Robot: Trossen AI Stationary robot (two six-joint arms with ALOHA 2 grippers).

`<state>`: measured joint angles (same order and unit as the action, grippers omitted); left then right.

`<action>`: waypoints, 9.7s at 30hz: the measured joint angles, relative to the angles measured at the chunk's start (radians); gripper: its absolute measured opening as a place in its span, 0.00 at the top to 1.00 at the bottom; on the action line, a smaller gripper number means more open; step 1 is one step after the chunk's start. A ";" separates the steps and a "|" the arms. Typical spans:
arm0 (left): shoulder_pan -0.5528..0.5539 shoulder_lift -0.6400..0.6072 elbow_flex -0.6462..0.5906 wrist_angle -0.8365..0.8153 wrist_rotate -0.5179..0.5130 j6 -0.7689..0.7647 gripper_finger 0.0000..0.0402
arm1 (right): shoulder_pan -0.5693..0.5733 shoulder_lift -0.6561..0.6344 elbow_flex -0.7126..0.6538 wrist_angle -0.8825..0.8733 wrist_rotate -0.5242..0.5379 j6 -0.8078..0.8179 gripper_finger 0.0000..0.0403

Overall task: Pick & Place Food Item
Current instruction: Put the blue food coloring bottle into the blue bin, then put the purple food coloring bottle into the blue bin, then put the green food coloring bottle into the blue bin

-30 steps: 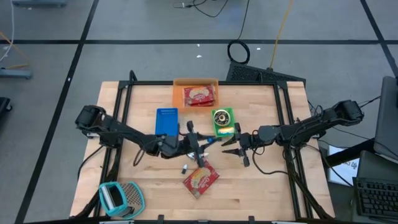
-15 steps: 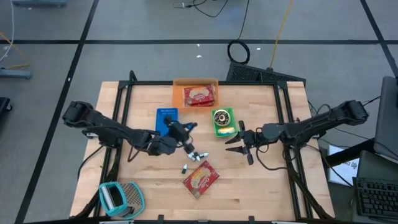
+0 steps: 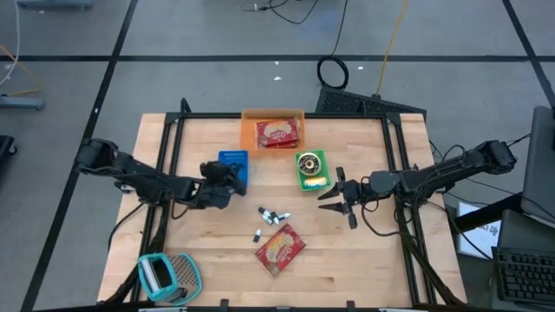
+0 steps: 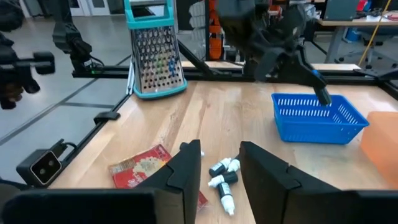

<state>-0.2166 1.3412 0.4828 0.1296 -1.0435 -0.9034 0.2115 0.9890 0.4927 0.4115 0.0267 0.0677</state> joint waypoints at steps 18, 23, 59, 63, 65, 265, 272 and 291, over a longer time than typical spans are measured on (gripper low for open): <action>0.077 0.013 -0.023 -0.033 0.207 -0.166 0.78 | 0.000 0.000 0.000 0.004 -0.001 0.003 0.75; 0.101 0.013 -0.023 -0.100 0.242 -0.208 0.67 | 0.000 0.001 0.000 0.002 -0.001 0.029 0.75; 0.065 -0.201 0.011 0.486 0.500 0.718 0.47 | -0.023 0.791 0.372 -0.079 0.021 -0.248 0.64; 0.067 -0.196 0.011 0.487 0.499 0.718 0.47 | -0.069 0.847 0.418 -0.087 -0.063 -0.244 0.57; 0.072 -0.182 0.011 0.478 0.497 0.718 0.47 | -0.087 0.871 0.427 -0.091 -0.108 -0.236 0.55; 0.142 -0.080 0.084 0.490 0.312 0.537 0.31 | -0.074 0.470 0.206 -0.051 0.093 -0.161 0.41; 0.144 -0.079 0.084 0.453 0.312 0.556 0.31 | -0.063 0.749 0.377 -0.065 -0.032 -0.217 0.39; 0.142 -0.079 0.084 0.433 0.416 0.537 0.31 | -0.097 0.974 0.581 -0.132 -0.108 -0.252 0.30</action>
<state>-0.0746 1.2621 0.5667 0.5627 -0.6273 -0.3664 0.1143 1.9626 1.0735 0.2799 -0.0818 -0.1844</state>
